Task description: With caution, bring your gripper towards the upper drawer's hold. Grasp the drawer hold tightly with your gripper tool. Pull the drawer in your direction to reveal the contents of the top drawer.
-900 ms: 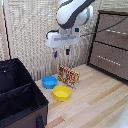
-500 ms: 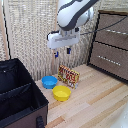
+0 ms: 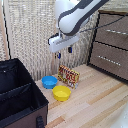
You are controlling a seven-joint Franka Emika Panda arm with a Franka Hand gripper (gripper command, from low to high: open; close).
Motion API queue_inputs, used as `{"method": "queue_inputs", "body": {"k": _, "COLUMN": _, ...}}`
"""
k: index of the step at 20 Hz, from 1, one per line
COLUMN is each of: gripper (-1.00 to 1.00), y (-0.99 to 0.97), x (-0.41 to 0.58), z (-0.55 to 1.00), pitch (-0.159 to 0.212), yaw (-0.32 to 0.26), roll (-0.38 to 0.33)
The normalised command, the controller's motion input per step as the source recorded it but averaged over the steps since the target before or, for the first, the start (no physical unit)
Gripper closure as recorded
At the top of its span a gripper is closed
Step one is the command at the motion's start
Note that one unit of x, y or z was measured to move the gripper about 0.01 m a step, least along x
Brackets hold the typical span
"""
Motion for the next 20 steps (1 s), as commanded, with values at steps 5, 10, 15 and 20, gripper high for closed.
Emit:
{"method": "queue_inputs", "body": {"k": 5, "gripper": -1.0, "y": -0.01, "x": 0.039, "z": 0.12, "pitch": -0.031, "yaw": 0.179, "roll": -0.29}}
{"method": "queue_inputs", "body": {"k": 10, "gripper": -1.0, "y": 0.0, "x": 0.087, "z": 0.22, "pitch": -0.03, "yaw": 0.179, "roll": -0.265}}
{"method": "queue_inputs", "body": {"k": 15, "gripper": -1.0, "y": -0.01, "x": 0.048, "z": 0.11, "pitch": -0.053, "yaw": 0.18, "roll": -0.285}}
{"method": "queue_inputs", "body": {"k": 20, "gripper": -1.0, "y": -0.07, "x": 0.0, "z": 0.0, "pitch": -0.067, "yaw": 0.18, "roll": -0.332}}
